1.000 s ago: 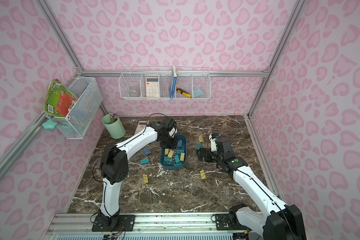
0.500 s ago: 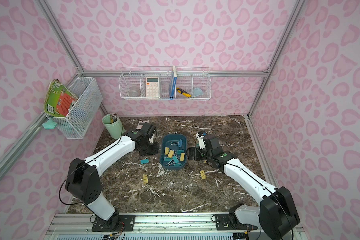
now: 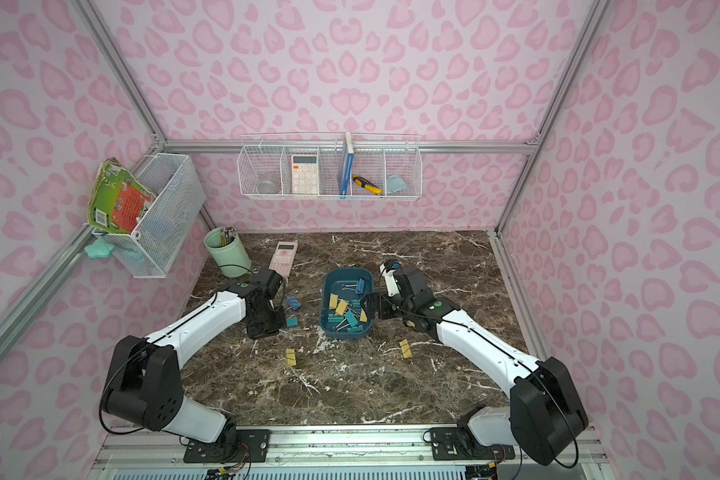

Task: Take out the binder clips from the storage box
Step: Place the binder clip at the center of the board.

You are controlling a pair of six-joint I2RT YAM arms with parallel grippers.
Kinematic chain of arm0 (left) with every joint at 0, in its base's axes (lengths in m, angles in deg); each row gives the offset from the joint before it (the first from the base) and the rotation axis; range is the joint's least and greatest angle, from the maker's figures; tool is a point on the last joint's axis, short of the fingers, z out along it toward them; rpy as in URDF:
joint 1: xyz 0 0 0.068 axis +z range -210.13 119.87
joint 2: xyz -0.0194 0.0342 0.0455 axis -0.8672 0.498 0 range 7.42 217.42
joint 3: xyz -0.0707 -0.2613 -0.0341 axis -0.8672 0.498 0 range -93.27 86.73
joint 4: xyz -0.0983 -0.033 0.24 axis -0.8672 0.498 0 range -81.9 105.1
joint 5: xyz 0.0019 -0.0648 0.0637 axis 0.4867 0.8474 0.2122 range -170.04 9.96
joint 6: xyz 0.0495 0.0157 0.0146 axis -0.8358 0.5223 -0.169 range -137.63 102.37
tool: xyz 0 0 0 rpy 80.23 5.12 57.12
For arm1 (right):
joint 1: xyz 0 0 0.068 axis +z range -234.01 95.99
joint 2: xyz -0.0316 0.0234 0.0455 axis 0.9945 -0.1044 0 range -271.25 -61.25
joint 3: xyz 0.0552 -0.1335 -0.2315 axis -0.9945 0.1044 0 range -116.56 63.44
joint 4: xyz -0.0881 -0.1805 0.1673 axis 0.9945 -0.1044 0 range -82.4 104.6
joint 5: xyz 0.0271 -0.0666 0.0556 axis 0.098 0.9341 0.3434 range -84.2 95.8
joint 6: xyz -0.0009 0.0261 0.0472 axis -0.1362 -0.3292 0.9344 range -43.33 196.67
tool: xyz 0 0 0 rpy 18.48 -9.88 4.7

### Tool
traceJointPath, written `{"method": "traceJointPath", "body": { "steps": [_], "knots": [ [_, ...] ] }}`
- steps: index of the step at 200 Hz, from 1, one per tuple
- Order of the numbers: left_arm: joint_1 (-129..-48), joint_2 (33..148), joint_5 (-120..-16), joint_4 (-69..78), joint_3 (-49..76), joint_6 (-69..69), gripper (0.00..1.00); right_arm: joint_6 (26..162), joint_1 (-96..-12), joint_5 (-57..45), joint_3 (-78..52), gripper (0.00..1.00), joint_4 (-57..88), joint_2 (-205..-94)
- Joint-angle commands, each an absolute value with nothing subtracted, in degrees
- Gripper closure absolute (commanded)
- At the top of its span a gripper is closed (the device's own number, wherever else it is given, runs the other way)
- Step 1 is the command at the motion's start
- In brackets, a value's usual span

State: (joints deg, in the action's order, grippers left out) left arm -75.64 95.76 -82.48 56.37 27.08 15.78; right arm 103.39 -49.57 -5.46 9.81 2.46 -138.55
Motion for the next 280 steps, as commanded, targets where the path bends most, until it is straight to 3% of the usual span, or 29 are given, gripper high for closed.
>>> {"method": "traceJointPath", "body": {
  "steps": [1, 67, 78, 96, 106, 135, 183, 280],
  "knots": [
    [-75.3, 96.6, -83.8, 58.4, 28.1, 18.3, 1.0, 102.9, -49.5, -4.8, 9.6, 0.01, 2.8, -138.0],
    [-75.3, 97.1, -85.2, 60.4, 32.9, 23.5, 1.0, 102.7, -49.5, -3.9, 10.4, 0.01, 2.4, -137.2],
    [-75.2, 97.3, -85.3, 60.6, 33.0, 23.8, 0.89, 102.7, -49.5, -3.8, 10.2, 0.01, 2.4, -137.3],
    [-75.3, 97.2, -85.6, 61.9, 31.8, 23.9, 0.8, 102.4, -49.5, -3.7, 10.0, 0.01, 2.1, -137.4],
    [-75.2, 96.8, -85.8, 62.8, 30.6, 23.9, 0.68, 102.4, -49.5, -3.5, 9.7, 0.01, 1.9, -137.5],
    [-75.4, 95.3, -85.4, 65.2, 24.9, 22.8, 0.53, 102.3, -49.5, -3.2, 9.5, 0.01, 1.6, -137.4],
    [-80.6, 99.1, -81.8, 59.2, 13.0, 13.3, 0.56, 102.7, -51.0, -3.2, 9.7, 0.01, 0.2, -136.2],
    [-84.8, 127.5, -68.5, 53.8, -18.0, -4.4, 0.68, 104.3, -54.7, -0.6, 14.3, 0.01, -2.7, -125.5]
  ]
}}
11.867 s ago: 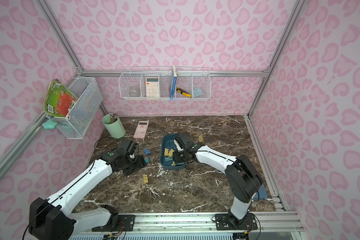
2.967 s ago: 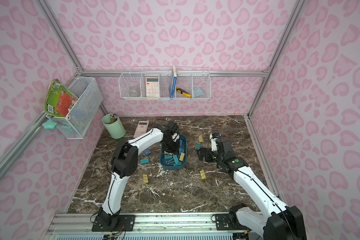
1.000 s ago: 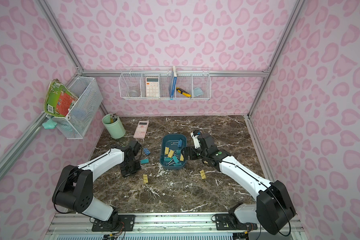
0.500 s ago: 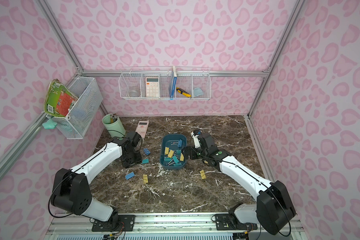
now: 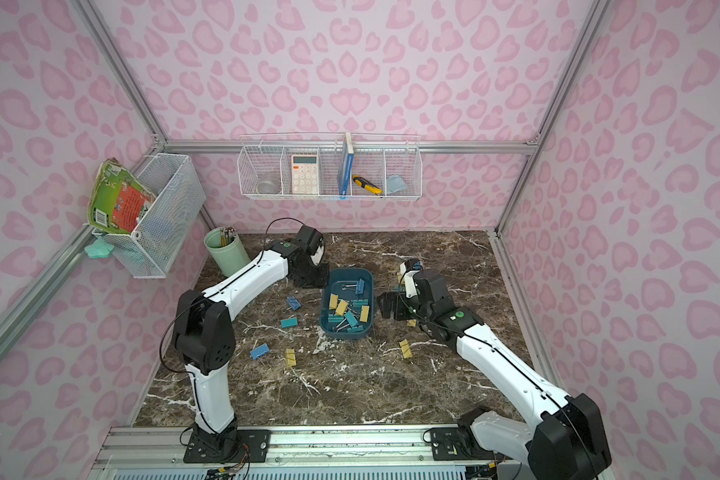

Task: Take out the binder clips from the storage box
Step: Place the binder clip at the center of the board, then pick up the binder clip from the storage box.

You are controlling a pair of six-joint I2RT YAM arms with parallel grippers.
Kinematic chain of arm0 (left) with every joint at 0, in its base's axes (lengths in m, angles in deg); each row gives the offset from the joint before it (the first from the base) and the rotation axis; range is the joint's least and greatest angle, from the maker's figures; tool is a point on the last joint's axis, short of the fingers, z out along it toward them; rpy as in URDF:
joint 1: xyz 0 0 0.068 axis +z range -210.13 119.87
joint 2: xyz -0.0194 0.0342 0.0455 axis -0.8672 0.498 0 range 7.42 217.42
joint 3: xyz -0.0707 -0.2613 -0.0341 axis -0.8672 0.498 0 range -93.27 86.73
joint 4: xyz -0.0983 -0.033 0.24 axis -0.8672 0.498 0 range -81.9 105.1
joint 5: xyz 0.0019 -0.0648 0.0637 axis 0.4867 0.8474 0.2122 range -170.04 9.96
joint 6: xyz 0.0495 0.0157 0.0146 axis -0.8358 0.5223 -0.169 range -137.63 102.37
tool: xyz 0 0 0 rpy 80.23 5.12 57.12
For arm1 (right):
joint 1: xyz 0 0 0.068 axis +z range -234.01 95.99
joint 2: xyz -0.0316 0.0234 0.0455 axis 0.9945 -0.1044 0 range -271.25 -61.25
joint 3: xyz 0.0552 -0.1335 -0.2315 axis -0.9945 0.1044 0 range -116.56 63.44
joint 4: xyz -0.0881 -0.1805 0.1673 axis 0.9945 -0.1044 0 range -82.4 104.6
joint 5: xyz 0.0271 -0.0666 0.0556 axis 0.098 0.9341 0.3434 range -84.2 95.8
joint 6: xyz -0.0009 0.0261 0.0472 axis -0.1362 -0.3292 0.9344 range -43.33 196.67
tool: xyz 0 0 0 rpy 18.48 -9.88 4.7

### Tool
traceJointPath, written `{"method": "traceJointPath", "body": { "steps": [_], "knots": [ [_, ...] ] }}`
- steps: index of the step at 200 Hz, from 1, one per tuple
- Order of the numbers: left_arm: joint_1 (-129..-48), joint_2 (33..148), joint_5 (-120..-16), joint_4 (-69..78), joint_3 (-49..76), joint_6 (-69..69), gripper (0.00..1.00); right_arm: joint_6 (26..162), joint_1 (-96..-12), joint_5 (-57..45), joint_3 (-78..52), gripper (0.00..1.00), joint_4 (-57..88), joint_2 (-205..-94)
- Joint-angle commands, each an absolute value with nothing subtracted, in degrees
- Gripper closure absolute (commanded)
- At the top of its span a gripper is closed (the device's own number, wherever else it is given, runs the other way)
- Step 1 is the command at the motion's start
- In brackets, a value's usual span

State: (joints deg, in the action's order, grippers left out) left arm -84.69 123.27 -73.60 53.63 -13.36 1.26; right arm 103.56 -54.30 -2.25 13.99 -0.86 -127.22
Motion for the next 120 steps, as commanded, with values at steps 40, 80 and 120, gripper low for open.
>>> {"method": "traceJointPath", "body": {
  "steps": [40, 80, 120],
  "knots": [
    [-84.9, 135.8, -64.1, 54.2, -26.4, -5.8, 0.68, 105.0, -55.2, 0.8, 14.8, 0.01, -5.3, -123.2],
    [-84.9, 141.2, -59.9, 53.8, -30.2, -6.7, 0.68, 105.3, -55.4, 1.2, 14.7, 0.01, -6.5, -122.7],
    [-84.9, 144.0, -58.4, 53.0, -31.8, -7.5, 0.68, 105.6, -55.5, 1.4, 14.8, 0.01, -6.8, -122.7]
  ]
}}
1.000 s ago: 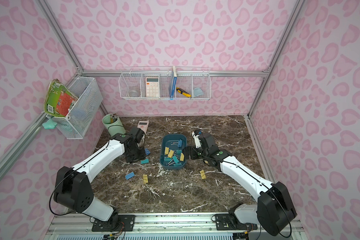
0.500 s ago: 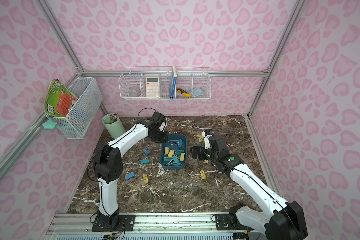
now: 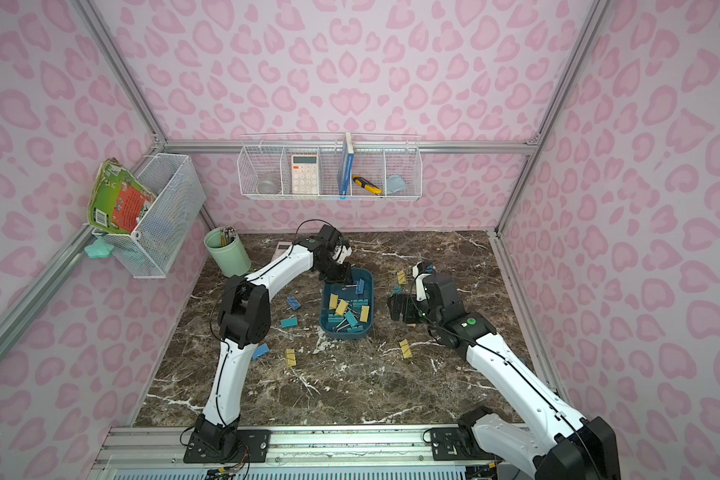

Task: Take out the binder clips from the storage box
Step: Pick up the binder clip from the storage box.

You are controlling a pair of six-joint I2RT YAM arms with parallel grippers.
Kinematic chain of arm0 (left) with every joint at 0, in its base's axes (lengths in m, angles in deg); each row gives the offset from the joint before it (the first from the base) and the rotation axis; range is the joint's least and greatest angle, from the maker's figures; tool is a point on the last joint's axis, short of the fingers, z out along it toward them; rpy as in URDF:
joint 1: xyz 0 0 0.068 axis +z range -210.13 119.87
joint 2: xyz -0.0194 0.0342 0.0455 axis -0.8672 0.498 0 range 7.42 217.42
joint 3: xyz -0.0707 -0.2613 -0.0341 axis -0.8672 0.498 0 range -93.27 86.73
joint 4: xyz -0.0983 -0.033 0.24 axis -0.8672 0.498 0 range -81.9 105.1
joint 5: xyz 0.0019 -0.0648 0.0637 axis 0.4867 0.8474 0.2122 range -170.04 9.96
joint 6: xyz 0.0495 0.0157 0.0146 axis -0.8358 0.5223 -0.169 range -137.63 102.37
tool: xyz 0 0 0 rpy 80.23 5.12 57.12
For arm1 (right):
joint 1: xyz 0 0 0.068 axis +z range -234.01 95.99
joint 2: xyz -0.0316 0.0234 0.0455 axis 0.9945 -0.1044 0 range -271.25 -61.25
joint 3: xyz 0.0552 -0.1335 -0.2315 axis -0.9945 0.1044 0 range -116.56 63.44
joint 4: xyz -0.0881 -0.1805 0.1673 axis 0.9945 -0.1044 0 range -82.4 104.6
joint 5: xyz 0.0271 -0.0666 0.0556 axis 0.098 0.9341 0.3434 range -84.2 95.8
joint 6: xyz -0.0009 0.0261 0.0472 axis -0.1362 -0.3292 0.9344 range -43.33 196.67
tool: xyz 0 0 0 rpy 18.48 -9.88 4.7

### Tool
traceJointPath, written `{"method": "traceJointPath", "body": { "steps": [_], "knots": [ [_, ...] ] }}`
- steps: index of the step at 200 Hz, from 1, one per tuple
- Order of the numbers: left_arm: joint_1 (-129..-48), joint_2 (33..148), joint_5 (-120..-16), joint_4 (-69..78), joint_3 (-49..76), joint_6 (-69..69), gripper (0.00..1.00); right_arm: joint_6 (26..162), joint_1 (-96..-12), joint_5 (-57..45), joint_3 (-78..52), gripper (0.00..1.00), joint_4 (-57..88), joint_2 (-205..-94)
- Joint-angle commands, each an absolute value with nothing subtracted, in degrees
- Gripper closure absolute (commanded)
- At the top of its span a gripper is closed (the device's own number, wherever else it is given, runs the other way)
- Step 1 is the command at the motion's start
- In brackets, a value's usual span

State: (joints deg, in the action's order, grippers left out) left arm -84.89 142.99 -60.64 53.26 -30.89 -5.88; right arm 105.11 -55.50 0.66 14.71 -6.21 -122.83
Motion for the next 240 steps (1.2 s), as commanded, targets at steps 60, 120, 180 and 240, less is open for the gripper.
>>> {"method": "traceJointPath", "body": {
  "steps": [60, 120, 180, 240],
  "knots": [
    [-84.9, 146.4, -58.8, 53.7, -32.5, -8.3, 0.67, 105.8, -55.5, 0.7, 15.1, 0.01, -6.2, -123.1],
    [-85.4, 145.6, -58.4, 54.5, -29.4, -8.0, 0.66, 106.1, -55.5, 0.1, 15.8, 0.01, -5.3, -123.0],
    [-87.1, 138.4, -60.1, 48.3, -20.0, -4.5, 0.65, 106.3, -55.5, -0.8, 16.7, 0.01, -3.9, -123.0],
    [-87.1, 134.7, -61.7, 36.4, -15.1, -8.7, 0.46, 106.1, -55.5, -0.8, 16.9, 0.01, -4.1, -122.8]
  ]
}}
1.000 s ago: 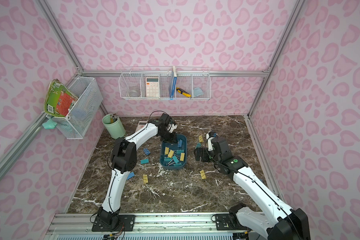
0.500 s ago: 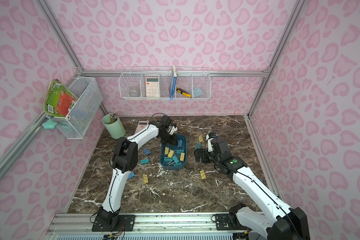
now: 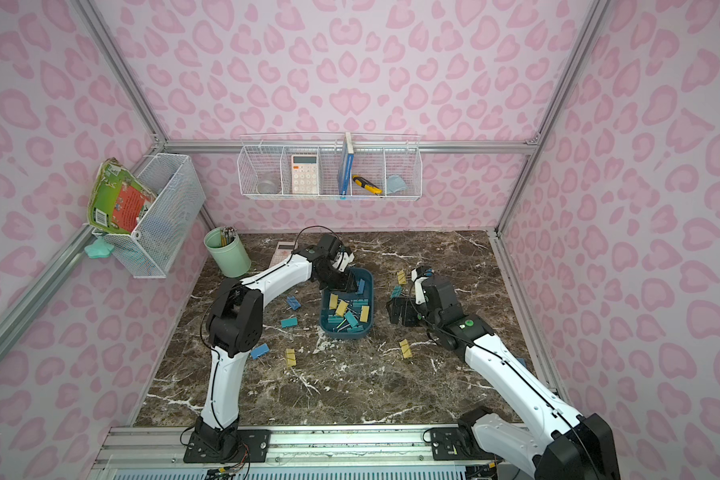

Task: Take out the binder clips from the storage box
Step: Pick up the binder clip from the storage box.

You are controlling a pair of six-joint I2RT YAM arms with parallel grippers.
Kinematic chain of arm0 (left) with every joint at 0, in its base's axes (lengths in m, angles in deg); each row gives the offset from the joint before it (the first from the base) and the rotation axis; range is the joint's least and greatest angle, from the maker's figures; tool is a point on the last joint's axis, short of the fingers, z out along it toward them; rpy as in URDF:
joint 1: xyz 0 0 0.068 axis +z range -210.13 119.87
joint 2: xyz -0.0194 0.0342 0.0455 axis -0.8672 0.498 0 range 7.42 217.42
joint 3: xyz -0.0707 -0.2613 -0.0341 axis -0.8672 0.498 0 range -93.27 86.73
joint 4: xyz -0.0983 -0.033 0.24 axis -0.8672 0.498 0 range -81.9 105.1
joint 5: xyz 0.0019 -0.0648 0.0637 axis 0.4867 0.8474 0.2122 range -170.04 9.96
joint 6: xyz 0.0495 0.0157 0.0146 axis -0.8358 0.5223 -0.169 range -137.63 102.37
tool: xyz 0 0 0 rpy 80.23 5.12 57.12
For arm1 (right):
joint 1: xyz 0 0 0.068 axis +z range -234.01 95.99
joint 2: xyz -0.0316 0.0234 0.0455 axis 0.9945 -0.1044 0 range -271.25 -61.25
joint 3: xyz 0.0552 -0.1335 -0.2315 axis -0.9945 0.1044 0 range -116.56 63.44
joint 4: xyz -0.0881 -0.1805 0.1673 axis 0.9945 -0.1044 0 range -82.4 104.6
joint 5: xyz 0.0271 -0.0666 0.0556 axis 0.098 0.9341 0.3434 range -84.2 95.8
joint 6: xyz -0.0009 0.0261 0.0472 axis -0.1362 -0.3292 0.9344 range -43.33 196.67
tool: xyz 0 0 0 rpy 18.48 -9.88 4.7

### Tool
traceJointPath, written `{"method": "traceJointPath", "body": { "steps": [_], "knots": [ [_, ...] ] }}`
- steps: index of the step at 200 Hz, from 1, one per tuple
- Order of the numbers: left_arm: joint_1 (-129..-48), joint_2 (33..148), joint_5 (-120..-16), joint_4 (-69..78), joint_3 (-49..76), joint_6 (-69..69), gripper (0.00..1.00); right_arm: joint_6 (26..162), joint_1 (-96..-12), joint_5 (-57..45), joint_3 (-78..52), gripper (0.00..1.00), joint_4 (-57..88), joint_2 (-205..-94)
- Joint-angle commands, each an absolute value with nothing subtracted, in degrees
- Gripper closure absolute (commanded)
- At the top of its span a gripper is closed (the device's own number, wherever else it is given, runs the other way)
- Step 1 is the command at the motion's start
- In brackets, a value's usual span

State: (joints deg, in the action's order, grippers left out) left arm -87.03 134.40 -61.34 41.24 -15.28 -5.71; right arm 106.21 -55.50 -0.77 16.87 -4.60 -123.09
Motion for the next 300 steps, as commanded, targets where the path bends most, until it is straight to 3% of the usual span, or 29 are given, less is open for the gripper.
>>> {"method": "traceJointPath", "body": {
  "steps": [1, 43, 88, 212, 300],
  "knots": [
    [-87.1, 134.8, -61.6, 36.5, -15.1, -8.7, 0.46, 106.1, -55.5, -0.8, 16.9, 0.01, -4.1, -122.8],
    [-86.4, 141.4, -59.6, 43.6, -24.5, -9.4, 0.42, 105.9, -55.5, -0.2, 16.9, 0.01, -4.9, -122.4],
    [-85.6, 143.5, -58.0, 43.0, -25.9, -9.8, 0.39, 105.9, -55.7, 0.1, 16.8, 0.01, -5.5, -122.3],
    [-87.4, 135.9, -55.4, 39.3, -12.2, -5.4, 0.41, 106.1, -55.9, -1.2, 17.0, 0.01, -3.1, -124.4],
    [-89.7, 135.4, -63.7, 45.0, -12.1, -13.1, 0.48, 106.5, -55.9, -2.0, 18.0, 0.01, -2.4, -124.0]
  ]
}}
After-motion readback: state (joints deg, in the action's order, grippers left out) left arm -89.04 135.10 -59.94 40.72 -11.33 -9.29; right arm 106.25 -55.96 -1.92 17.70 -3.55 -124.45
